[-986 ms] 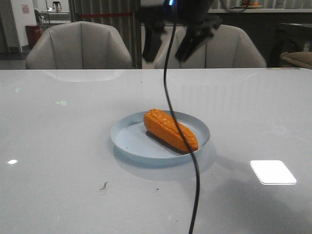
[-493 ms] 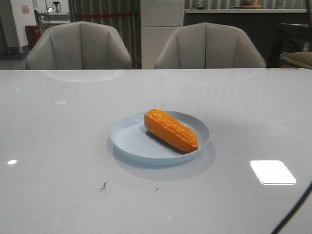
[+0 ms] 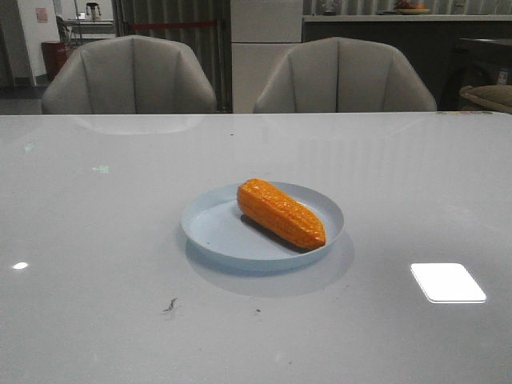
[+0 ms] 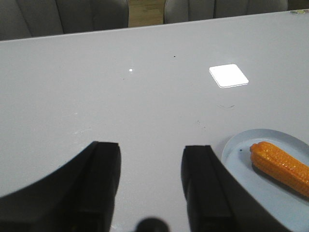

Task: Place corn on plate with both arms

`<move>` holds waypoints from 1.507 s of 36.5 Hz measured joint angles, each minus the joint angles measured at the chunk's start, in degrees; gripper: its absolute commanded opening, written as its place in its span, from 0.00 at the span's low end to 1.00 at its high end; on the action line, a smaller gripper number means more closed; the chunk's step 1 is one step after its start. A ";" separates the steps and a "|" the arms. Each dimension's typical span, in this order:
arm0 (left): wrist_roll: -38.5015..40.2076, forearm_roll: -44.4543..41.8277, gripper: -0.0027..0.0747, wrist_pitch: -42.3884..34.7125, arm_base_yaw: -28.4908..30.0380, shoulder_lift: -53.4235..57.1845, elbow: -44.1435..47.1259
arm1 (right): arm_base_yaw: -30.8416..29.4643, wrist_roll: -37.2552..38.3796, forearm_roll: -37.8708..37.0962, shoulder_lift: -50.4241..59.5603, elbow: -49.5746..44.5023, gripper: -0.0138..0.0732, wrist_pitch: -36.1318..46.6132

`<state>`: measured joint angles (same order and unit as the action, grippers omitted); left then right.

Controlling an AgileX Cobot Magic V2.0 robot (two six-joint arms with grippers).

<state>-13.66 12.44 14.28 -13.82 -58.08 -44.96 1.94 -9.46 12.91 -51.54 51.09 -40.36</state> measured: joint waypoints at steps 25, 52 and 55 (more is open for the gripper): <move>0.00 0.00 0.16 0.00 0.00 0.00 0.00 | 0.00 0.11 0.12 -0.72 -0.21 0.85 0.09; 11.50 -13.71 0.16 -23.50 4.54 19.89 24.00 | 0.00 0.11 0.12 -0.72 -0.21 0.85 0.09; 11.50 -13.75 0.16 -23.60 6.35 23.87 27.13 | 0.00 0.11 0.12 -0.72 -0.21 0.85 0.09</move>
<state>-2.16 -1.32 -9.32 -7.47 -34.22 -17.83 1.94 -9.35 13.03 -52.26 50.88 -40.27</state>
